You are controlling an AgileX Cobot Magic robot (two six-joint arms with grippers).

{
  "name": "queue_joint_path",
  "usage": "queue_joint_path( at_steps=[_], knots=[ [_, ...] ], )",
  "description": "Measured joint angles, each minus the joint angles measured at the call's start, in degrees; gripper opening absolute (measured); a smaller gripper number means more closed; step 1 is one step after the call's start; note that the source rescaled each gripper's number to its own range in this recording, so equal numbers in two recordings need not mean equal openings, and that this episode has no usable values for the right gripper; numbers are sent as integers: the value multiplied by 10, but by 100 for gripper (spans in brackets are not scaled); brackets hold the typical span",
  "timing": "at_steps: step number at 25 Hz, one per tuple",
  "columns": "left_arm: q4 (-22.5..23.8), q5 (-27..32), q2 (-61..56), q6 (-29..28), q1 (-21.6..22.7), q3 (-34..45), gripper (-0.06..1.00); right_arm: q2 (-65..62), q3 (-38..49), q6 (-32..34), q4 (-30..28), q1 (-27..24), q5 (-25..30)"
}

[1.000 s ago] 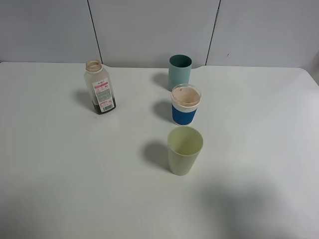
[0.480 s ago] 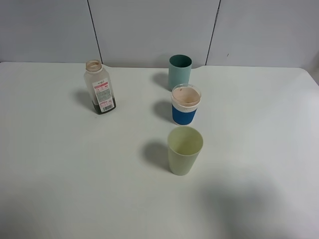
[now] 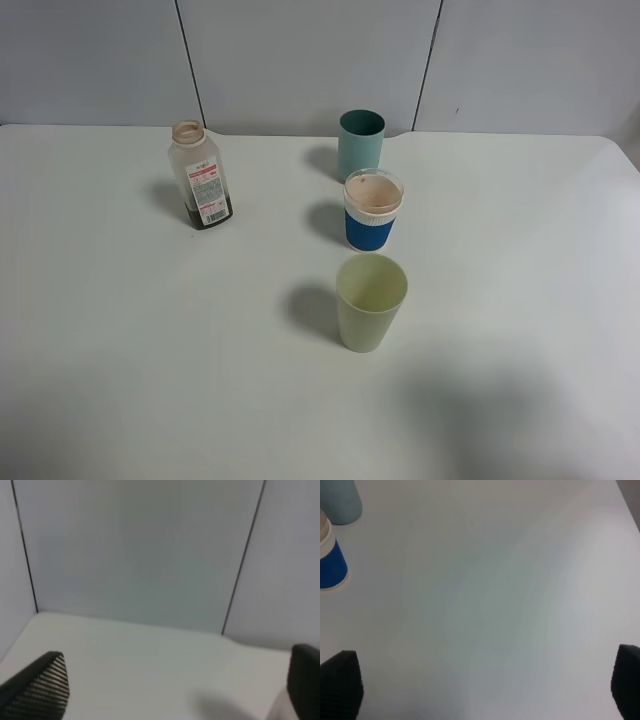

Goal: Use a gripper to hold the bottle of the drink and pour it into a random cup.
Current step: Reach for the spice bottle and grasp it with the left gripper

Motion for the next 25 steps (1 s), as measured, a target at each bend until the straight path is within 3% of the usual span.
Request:
queue_joint_path(
  at_steps=[5, 9, 13, 21, 25],
  knots=[
    [5, -166, 36, 0, 0, 91, 100, 0, 0, 0, 0, 0, 0],
    [33, -259, 77, -1, 0, 142, 100, 0, 0, 0, 0, 0, 0],
    [100, -328, 134, -31, 0, 163, 100, 0, 0, 0, 0, 0, 0],
    [271, -467, 288, -159, 0, 166, 100, 0, 0, 0, 0, 0, 0],
    [334, -523, 370, -184, 0, 166, 100, 0, 0, 0, 0, 0, 0]
  ],
)
